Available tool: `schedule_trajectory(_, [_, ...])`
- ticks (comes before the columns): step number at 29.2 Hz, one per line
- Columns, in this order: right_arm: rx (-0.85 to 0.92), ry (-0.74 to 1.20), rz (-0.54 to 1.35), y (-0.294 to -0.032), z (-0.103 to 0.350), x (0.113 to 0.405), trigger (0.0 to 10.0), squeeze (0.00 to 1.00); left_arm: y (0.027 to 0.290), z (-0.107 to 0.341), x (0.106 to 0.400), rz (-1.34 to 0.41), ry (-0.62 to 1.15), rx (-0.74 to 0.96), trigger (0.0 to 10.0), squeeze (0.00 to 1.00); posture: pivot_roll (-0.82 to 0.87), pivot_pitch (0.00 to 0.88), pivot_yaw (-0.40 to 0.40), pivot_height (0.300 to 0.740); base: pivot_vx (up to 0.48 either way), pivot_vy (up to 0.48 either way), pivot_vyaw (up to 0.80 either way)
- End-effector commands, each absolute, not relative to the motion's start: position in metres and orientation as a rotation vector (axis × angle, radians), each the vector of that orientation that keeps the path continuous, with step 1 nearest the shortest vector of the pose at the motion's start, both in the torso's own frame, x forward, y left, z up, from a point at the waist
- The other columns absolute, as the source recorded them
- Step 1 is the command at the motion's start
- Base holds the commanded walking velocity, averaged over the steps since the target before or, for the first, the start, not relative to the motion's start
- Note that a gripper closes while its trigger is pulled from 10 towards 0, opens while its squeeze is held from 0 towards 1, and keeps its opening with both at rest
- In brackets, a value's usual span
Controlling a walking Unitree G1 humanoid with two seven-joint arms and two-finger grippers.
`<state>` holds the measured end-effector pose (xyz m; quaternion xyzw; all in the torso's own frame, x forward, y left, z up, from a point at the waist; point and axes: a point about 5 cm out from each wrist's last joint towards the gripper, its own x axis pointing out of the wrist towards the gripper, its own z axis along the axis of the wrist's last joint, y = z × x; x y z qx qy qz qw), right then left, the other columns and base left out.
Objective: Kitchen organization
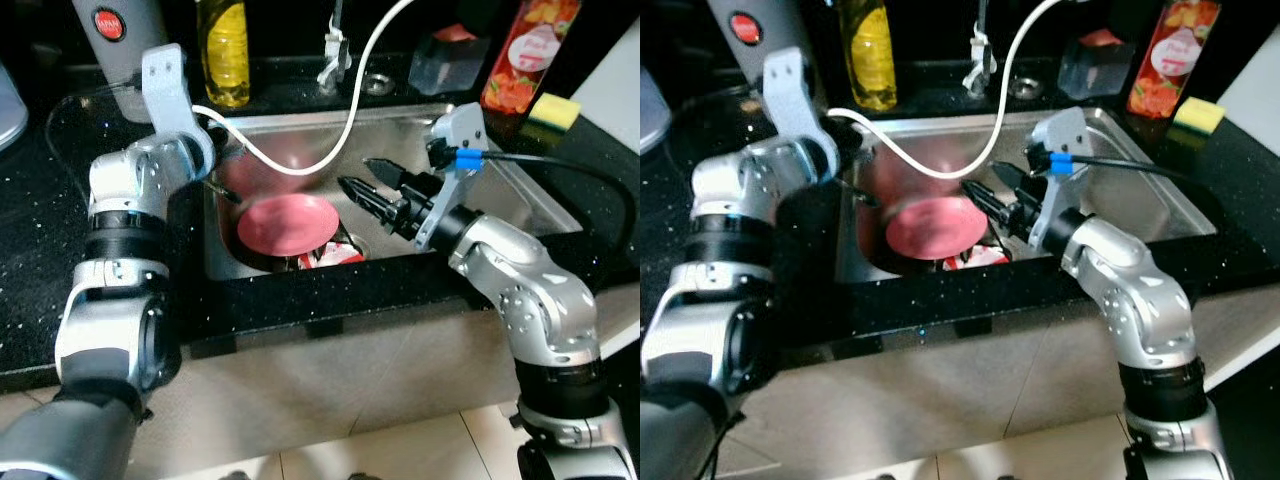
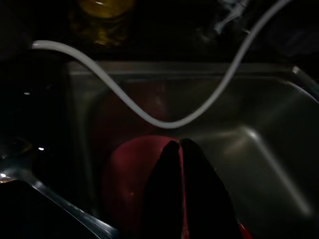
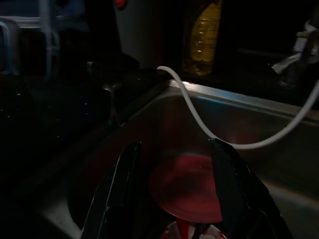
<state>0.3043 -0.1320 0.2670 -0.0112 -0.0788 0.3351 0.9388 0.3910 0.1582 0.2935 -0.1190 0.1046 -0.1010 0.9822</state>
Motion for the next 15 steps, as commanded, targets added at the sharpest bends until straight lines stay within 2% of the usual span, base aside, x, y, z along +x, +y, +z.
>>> schedule_trajectory(1, [-0.018, -0.162, 0.681, -0.134, 0.265, 0.304, 10.0, 0.00, 0.159, 0.283, 0.385, -0.164, 0.272, -0.249, 10.0, 1.00, 0.06, 0.041, 0.017, 0.740, 0.000, 0.000, 0.00])
schedule_trajectory(8, [-0.008, -0.190, 0.709, -0.130, 0.270, 0.306, 10.0, 0.00, 0.152, 0.269, 0.365, -0.045, 0.393, -0.329, 10.0, 1.00, 0.08, 0.046, 0.012, 0.740, 0.000, 0.000, 0.00])
schedule_trajectory(9, [-0.007, -0.191, 0.710, -0.129, 0.270, 0.306, 10.0, 0.00, 0.152, 0.265, 0.363, -0.030, 0.415, -0.348, 10.0, 0.81, 0.08, 0.045, 0.011, 0.740, 0.000, 0.000, 0.00])
schedule_trajectory(10, [-0.006, -0.192, 0.710, -0.129, 0.270, 0.306, 10.0, 0.00, 0.153, 0.263, 0.361, -0.021, 0.427, -0.360, 10.0, 0.81, 0.08, 0.047, 0.011, 0.740, 0.000, 0.000, 0.00])
schedule_trajectory(11, [-0.004, -0.192, 0.711, -0.129, 0.270, 0.306, 10.0, 0.00, 0.154, 0.257, 0.360, -0.020, 0.464, -0.411, 10.0, 0.00, 0.08, 0.048, 0.010, 0.740, 0.000, 0.000, 0.00])
schedule_trajectory(15, [0.001, -0.194, 0.712, -0.128, 0.270, 0.306, 10.0, 0.00, 0.158, 0.245, 0.358, 0.005, 0.522, -0.493, 10.0, 0.00, 0.08, 0.050, 0.013, 0.740, 0.000, 0.000, 0.00])
